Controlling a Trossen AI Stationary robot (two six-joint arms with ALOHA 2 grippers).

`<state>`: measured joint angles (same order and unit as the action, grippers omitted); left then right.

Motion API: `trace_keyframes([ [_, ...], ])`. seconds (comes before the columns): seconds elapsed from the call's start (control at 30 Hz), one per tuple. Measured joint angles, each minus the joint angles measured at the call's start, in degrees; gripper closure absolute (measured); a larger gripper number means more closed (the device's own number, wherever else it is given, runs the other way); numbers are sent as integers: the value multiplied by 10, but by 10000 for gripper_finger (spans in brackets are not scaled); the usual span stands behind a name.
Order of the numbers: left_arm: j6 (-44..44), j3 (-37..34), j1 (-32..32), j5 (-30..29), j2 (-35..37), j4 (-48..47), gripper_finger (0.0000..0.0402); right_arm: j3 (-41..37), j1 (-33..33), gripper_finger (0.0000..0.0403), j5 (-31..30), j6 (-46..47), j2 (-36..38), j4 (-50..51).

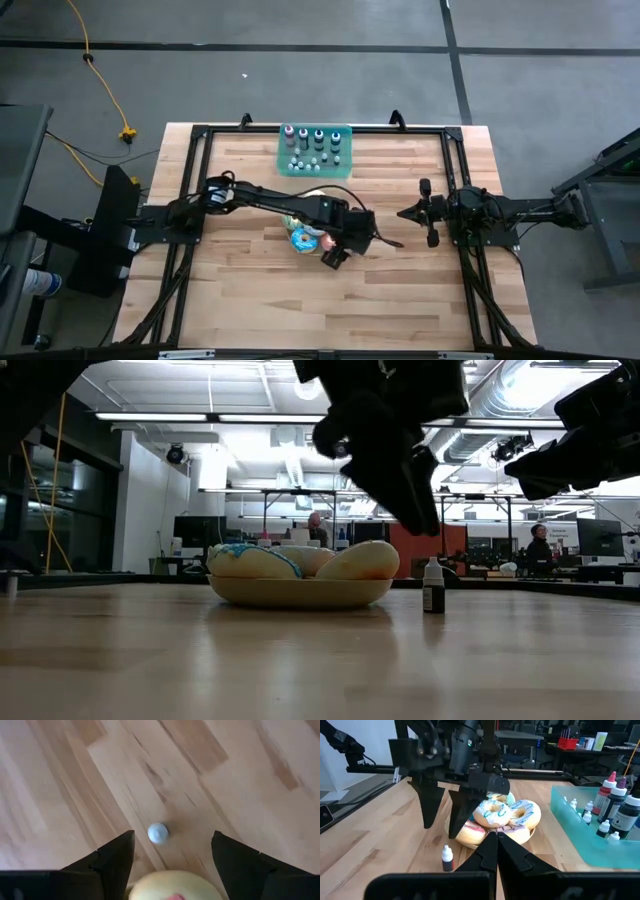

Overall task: Pick & Place food coloring
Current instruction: Put the small red food coloring bottle into the green container

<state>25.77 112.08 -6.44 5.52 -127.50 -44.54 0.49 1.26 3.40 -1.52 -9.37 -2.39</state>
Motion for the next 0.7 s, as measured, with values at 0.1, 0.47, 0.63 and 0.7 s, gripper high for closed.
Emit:
trace_keyframes([
  [0.1,-5,3,0,1,-15,25,149,0,0,402,0,0,0,0],
  [0.47,-42,0,4,-1,-44,23,150,0,0,402,0,0,0,1],
  [0.63,-65,1,5,-3,-55,33,150,0,0,402,0,0,0,0],
  [0.7,-71,0,5,-6,-58,33,150,0,0,402,0,0,0,1],
])
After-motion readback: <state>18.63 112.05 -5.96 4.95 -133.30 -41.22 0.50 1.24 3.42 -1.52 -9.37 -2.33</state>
